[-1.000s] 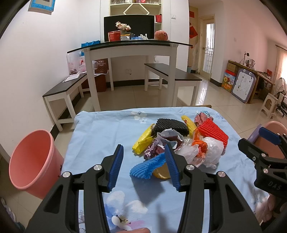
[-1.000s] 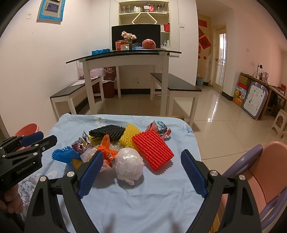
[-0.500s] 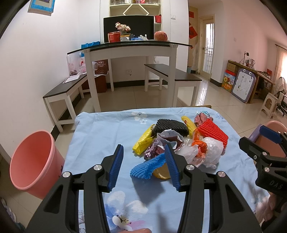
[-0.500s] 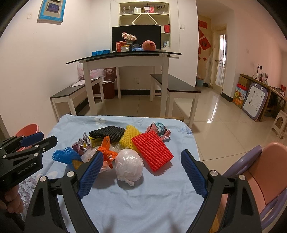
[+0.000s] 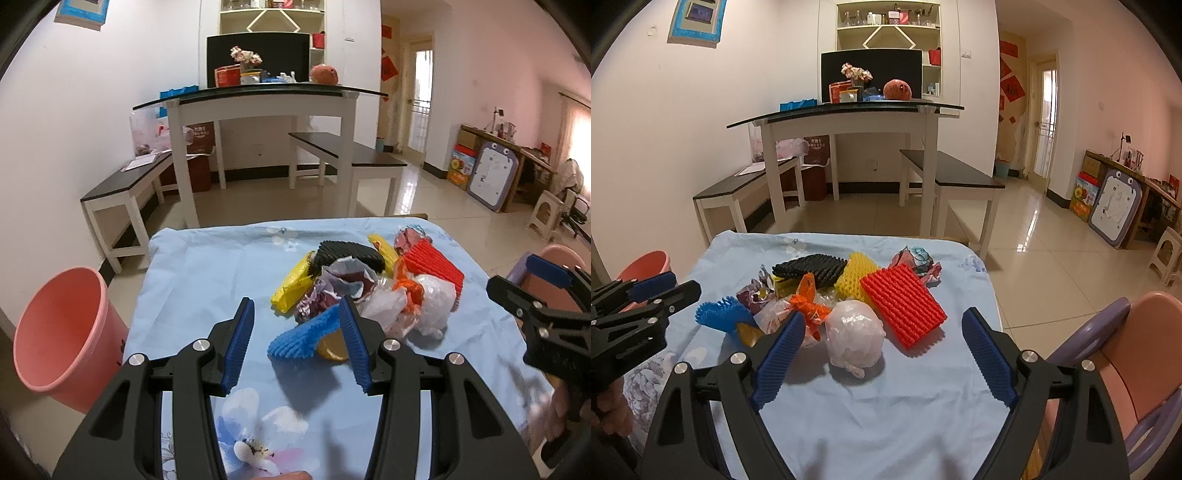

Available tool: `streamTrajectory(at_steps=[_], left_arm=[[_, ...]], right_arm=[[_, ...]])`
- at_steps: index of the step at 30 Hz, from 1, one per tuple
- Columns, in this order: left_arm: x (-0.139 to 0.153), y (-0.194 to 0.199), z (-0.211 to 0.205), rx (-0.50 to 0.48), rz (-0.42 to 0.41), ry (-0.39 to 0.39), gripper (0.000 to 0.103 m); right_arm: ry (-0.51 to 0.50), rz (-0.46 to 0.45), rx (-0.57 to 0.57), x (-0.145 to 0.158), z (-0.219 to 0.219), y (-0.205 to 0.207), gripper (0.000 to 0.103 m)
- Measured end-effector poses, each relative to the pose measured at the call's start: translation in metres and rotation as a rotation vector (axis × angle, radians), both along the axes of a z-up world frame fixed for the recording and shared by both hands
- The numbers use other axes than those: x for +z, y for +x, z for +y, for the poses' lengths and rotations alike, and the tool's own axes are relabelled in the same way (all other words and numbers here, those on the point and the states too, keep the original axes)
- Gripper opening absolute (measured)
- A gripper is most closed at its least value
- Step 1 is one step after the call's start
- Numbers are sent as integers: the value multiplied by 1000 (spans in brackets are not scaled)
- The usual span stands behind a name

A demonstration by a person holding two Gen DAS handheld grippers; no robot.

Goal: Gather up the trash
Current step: 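Grasp the blue mesh scrubber with the left tool while the right tool grasps the silver foil wrapper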

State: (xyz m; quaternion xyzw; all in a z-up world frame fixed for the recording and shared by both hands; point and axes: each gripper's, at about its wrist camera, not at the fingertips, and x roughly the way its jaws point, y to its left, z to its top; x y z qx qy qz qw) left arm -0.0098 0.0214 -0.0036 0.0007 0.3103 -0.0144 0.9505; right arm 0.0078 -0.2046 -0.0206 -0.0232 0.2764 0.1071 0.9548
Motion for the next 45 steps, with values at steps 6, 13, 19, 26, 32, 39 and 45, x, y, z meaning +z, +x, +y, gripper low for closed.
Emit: streamTrajectory(at_steps=[6,13,19,26,32,39,45], left_arm=[[-13,-3,11,-25,37,-22,48],[-23,0,9,-105,65,-62,48],[-34,11,-8,-141,66,-4,45],[-39,18,1,-155,94,-39,7],[-32,9,18,-127,72,-61,6],[-29,3,41,-71,70,-87,6],[-29,-3,58,-43,67,-119,6]], right_arm=[[3,20,-1,-2,2,0,84],[25,51,47,-10,9,8,79],[41,49,98,-10,17,9,78],[57,64,153,-8,28,19,71],[74,79,242,1,56,36,59],[-22,124,334,-12,106,62,48],[-110,191,369,-31,132,71,6]])
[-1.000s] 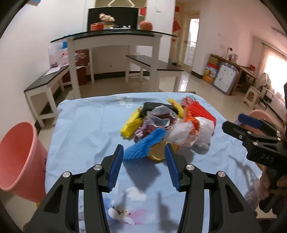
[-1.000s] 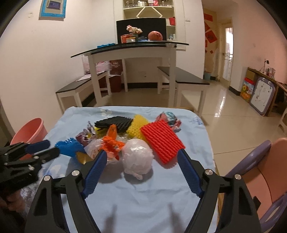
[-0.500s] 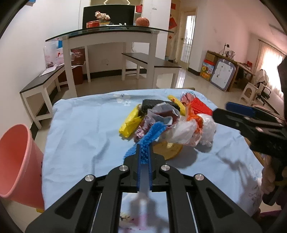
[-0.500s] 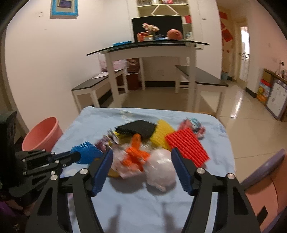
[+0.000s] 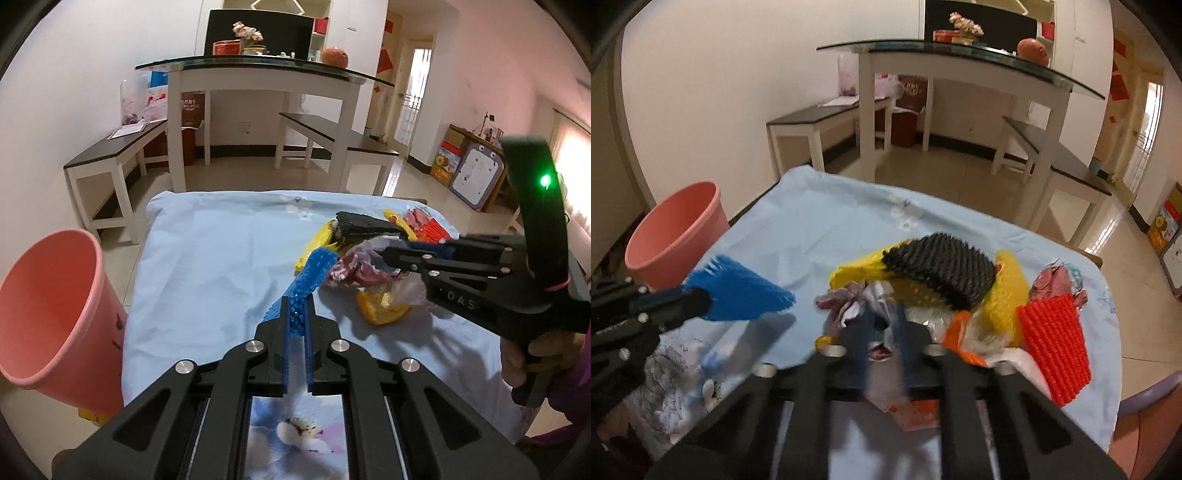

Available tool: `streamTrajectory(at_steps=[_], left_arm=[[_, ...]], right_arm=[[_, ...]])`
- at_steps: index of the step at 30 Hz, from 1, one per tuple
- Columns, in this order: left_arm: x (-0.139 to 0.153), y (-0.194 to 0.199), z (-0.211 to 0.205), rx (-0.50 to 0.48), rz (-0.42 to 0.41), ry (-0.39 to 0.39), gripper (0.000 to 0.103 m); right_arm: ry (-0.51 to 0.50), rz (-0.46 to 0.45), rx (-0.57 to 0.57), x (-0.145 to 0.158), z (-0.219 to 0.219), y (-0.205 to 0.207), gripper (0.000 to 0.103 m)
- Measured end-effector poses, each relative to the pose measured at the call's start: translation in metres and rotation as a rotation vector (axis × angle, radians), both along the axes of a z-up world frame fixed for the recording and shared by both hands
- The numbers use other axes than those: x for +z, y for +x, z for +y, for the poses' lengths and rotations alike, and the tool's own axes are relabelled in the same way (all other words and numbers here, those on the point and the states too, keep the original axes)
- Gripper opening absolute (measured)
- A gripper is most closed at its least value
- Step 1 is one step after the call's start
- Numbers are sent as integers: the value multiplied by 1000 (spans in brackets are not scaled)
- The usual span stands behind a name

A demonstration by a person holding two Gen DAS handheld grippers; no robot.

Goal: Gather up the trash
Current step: 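Grasp the blue mesh scrubber with the left tool while the right tool grasps the silver foil wrapper, then carry the scrubber and foil wrapper with both tools over the pink bucket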

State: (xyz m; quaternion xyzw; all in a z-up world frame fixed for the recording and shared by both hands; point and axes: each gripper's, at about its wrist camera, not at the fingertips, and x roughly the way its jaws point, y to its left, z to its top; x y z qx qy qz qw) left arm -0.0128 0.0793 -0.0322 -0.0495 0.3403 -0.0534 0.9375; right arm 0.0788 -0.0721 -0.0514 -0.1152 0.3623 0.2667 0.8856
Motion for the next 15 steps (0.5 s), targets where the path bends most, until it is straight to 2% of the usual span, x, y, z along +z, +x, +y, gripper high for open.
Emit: streamTrajectory(at_steps=[8,15], left_arm=[[12,-9,21,44,-44,-39,6],[41,-32,67,162,-135,-45,6]], right_arm=[[87,-12,31,31,8,-12,4],[203,-45,136,69,52,-27,4]])
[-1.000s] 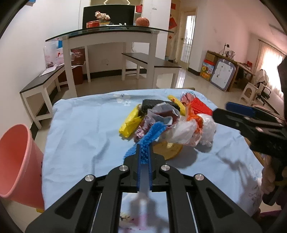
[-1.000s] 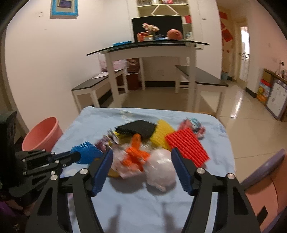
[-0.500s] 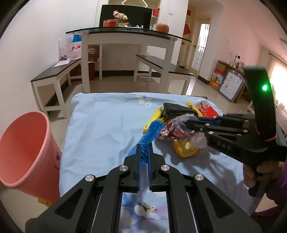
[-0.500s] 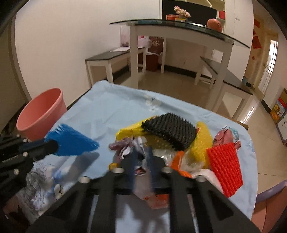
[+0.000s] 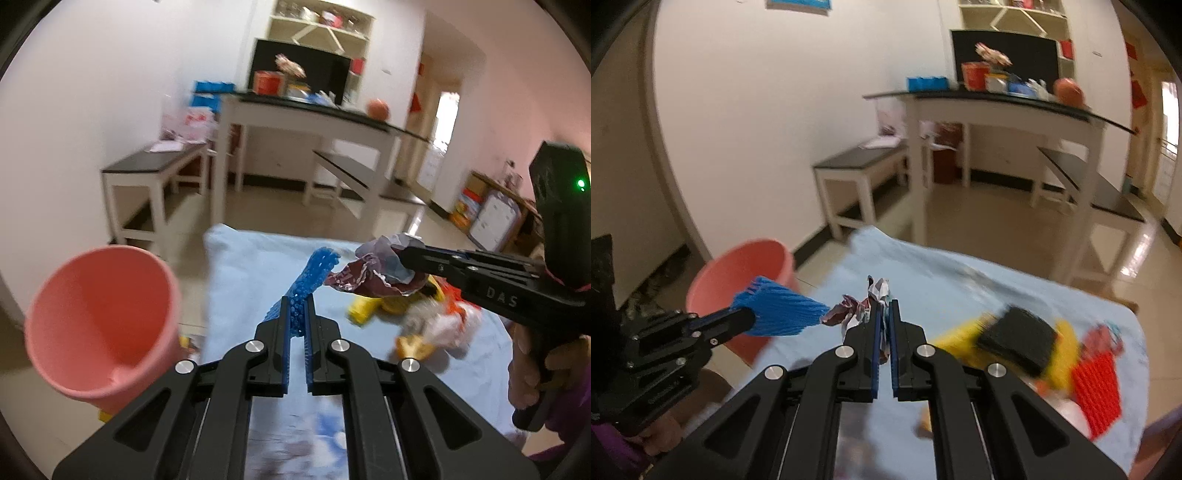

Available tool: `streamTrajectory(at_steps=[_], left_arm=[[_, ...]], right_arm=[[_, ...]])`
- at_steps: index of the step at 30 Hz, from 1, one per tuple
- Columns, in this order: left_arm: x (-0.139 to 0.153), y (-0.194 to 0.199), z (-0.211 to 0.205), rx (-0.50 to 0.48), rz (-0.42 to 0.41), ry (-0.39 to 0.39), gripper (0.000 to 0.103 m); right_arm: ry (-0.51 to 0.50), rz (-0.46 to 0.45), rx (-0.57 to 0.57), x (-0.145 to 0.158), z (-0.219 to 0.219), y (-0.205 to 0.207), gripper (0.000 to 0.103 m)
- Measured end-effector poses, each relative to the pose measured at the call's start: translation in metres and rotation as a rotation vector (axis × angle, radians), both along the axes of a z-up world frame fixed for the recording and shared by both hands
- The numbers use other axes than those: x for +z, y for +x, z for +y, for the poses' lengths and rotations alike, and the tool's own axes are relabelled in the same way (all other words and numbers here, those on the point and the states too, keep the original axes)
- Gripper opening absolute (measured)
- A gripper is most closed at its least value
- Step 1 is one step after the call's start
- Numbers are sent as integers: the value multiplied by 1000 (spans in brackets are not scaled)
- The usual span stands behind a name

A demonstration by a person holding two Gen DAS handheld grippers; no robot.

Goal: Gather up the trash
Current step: 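Carry the scrubber and foil wrapper with both tools over the pink bucket, then open both tools to drop the scrubber and wrapper into the bucket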

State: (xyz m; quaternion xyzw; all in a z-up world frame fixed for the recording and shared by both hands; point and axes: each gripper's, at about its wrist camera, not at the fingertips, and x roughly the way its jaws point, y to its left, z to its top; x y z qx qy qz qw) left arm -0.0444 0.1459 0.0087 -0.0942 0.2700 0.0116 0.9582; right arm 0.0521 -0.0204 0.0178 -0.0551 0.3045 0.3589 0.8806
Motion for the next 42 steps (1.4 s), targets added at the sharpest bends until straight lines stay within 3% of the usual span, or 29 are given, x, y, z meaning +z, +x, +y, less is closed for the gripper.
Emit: streamTrajectory(at_steps=[5,12,19,28,31,34,35,42], left_arm=[[11,-17,41,137,-26,24,6],[2,-37,103,327,13,-10,6],[-21,-52,135,403,72,-54,6],[-33,-55,147,434,106,-80,8],[-34,-57,148,432,111,-88,21],[-30,-58,143,422,96,-77,33],[-28,-59,141,417,90,-73,36],[-16,-60,128,397,74,-55,36]], right_arm=[[41,4,94,13,49,-9,4],[33,14,210,7,132,-23,4],[-22,94,263,-20,189,-29,4],[-70,134,256,-44,210,-27,10],[-72,145,248,-47,208,-23,12],[-63,148,240,-46,203,-21,32],[-57,144,236,-45,201,-21,34],[-41,109,231,-33,187,-25,37]])
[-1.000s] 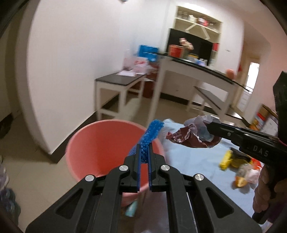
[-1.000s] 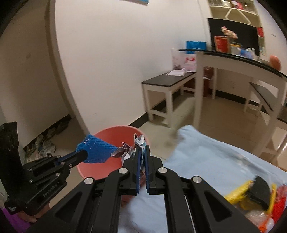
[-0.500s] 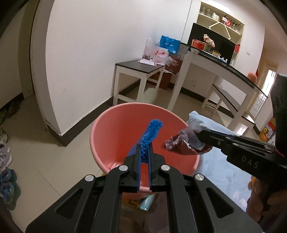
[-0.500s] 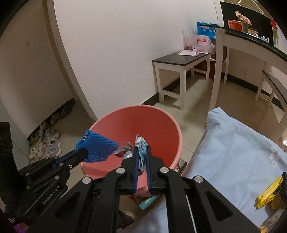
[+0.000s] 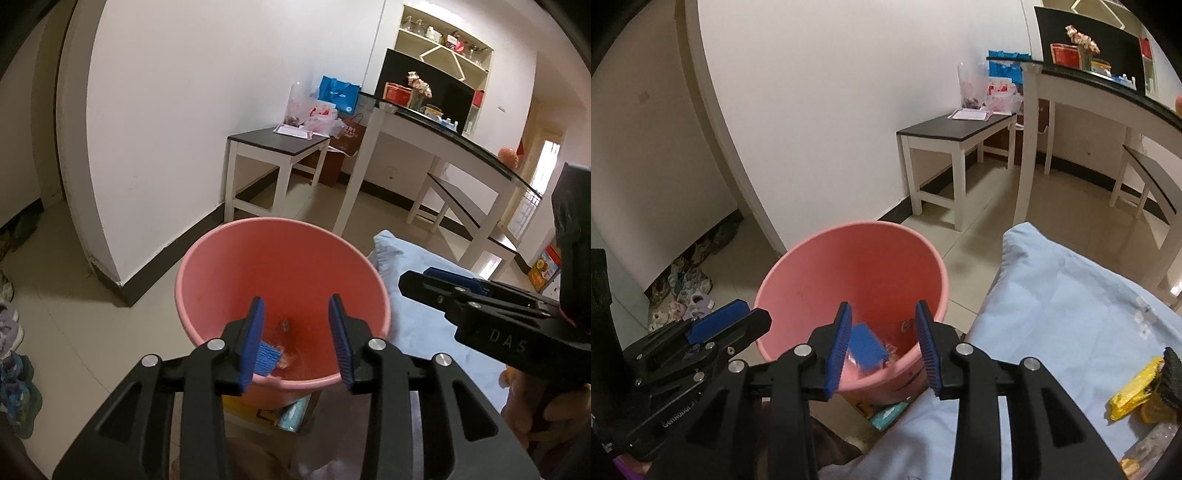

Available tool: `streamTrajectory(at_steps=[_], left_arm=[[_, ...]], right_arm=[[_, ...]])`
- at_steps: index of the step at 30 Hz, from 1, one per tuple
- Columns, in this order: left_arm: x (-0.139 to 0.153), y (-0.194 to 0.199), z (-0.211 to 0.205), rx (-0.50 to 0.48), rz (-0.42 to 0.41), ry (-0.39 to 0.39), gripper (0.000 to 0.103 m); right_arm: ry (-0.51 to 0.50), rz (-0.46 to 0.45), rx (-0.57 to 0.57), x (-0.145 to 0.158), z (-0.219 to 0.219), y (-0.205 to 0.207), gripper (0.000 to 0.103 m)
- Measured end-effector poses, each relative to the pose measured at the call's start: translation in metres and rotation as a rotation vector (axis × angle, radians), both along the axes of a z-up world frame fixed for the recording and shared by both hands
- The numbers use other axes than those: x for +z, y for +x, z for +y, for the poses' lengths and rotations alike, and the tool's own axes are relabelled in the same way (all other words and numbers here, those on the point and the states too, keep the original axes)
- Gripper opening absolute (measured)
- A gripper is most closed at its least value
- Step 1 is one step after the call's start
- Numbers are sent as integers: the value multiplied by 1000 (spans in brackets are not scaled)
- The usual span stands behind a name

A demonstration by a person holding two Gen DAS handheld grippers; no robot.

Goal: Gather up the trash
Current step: 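Open both tools to drop the scrubber and wrapper into the bucket, then move the left tool back to the pile and grasp the orange plastic bag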

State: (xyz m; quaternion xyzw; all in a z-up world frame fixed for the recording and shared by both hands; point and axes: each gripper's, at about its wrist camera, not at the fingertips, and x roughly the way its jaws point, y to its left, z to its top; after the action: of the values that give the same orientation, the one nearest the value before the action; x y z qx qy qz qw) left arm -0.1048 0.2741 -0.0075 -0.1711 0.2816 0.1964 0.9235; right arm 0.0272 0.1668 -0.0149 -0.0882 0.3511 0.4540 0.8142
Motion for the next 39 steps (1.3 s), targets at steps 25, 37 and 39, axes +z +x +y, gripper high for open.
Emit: streamTrajectory(at_steps=[25,37,39], left_arm=[[20,69,-182,-470,-28,10,36],[-2,113,-283,-764,54,36,36],[-7,119,-293,-786,72,37,36]], right_arm=[[-24,-124,-366,21,-223,3,46],[-56,-105,-602,-2,-348,13,54],[-56,-86,-622,-9,-360,13,55]])
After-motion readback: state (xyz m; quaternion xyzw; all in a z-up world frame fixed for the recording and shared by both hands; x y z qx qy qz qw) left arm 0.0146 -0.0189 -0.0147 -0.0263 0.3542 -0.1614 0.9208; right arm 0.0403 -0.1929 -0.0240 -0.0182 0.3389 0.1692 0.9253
